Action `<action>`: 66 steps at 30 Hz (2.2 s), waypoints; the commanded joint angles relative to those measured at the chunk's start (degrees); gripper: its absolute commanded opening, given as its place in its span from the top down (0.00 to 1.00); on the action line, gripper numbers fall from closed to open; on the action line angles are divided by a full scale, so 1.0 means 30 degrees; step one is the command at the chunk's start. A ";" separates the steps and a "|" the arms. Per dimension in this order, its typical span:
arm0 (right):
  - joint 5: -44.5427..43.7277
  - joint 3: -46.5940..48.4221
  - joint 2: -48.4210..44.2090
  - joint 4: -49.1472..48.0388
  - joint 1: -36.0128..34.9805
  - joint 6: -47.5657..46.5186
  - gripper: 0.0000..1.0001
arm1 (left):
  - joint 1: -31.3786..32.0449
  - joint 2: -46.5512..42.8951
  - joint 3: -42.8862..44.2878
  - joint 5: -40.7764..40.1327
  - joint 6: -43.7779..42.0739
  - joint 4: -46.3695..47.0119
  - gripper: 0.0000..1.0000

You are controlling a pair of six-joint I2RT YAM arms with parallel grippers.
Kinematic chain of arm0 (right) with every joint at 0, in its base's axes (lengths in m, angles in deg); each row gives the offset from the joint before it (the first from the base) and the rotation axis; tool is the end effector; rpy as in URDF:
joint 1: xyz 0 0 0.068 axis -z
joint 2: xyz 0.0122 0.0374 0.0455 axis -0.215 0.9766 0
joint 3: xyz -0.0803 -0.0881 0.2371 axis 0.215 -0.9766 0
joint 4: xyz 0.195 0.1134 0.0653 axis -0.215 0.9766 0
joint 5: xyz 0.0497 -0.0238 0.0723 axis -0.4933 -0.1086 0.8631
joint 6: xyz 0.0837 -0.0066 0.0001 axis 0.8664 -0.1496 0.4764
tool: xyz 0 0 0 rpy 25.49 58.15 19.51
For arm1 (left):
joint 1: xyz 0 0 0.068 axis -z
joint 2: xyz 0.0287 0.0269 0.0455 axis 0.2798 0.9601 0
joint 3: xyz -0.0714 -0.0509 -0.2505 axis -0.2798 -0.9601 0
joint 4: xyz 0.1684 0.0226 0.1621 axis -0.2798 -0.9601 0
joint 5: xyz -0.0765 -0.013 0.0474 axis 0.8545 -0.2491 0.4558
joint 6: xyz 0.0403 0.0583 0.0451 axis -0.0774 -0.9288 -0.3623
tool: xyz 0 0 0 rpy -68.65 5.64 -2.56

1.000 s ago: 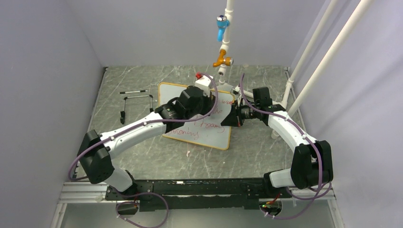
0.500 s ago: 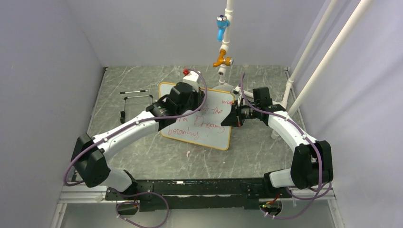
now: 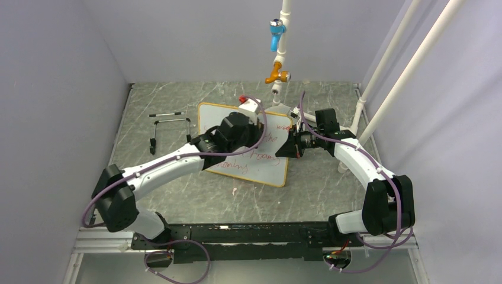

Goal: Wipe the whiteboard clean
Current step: Erase the whiteboard using the whiteboard, then place the whiteboard eraser at the center of the board.

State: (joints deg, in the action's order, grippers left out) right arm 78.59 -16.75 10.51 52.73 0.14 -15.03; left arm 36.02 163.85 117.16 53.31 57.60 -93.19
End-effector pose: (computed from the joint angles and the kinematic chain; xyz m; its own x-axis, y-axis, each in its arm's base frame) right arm 0.2412 0.1172 0.2389 -0.6056 -0.2325 -0.7610 -0.7830 0.3442 0.5180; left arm 0.2340 -0.2761 0.3110 -0.4646 -0.0038 -0.8855 0.5098 0.8165 -0.2709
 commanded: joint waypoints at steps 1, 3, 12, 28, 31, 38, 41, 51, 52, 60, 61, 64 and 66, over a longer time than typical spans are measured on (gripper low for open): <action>0.0290 0.0514 -0.0741 -0.0108 -0.0406 -0.1838 1.00 | -0.2761 -0.1777 -0.2387 -0.0664 0.0207 -0.0085 1.00; 0.0294 0.0485 -0.0716 -0.0133 -0.0406 -0.1838 1.00 | -0.3884 -0.2377 -0.2950 -0.0244 0.0057 -0.0093 1.00; 0.0250 0.0484 -0.0622 -0.0165 -0.0422 -0.1826 1.00 | -0.5541 -0.3050 -0.2572 0.1576 -0.0179 -0.0291 1.00; 0.0213 0.0513 -0.0565 -0.0137 -0.0399 -0.1837 1.00 | -0.0220 0.0776 0.2272 0.2188 0.0520 0.0431 1.00; 0.0282 0.0557 -0.0596 -0.0081 -0.0391 -0.1872 1.00 | -0.0052 0.1040 0.2394 0.2270 0.0629 0.0382 1.00; -0.0300 0.0629 -0.0747 0.0006 -0.0248 -0.1862 1.00 | -0.0328 -0.2353 -0.1189 0.1414 0.0324 0.0652 1.00; -0.0612 0.0573 -0.0824 -0.0084 -0.0201 -0.1841 1.00 | -0.0654 -0.4556 -0.3283 0.2370 0.0123 0.0668 1.00; -0.1001 0.0684 -0.1043 0.0370 -0.0041 -0.2515 1.00 | -0.4094 -1.2010 -1.2316 0.4540 0.1144 0.0702 1.00; -0.1045 0.0685 -0.1045 0.0387 -0.0033 -0.2542 1.00 | -0.4306 -1.2285 -1.3103 0.4811 0.1297 0.1042 1.00; -0.1181 0.0690 -0.1055 0.0456 0.0206 -0.2691 1.00 | -0.4412 -1.2026 -1.6605 0.6503 0.3694 0.3854 1.00; -0.1155 0.0689 -0.1032 0.0449 0.0222 -0.2694 1.00 | -0.4401 -1.1933 -1.6627 0.6481 0.3706 0.3783 0.99; -0.1152 0.0746 -0.0934 0.0534 0.0204 -0.2739 1.00 | -0.4399 -1.1752 -1.6500 0.5938 0.3463 0.3052 0.98; -0.1152 0.0747 -0.0923 0.0538 0.0227 -0.2751 1.00 | -0.4411 -1.1613 -1.6426 0.5156 0.3322 0.2411 0.94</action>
State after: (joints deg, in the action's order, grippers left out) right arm 78.17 -16.73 9.11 53.95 0.36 -20.41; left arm 22.91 128.53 66.69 70.64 66.56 -87.22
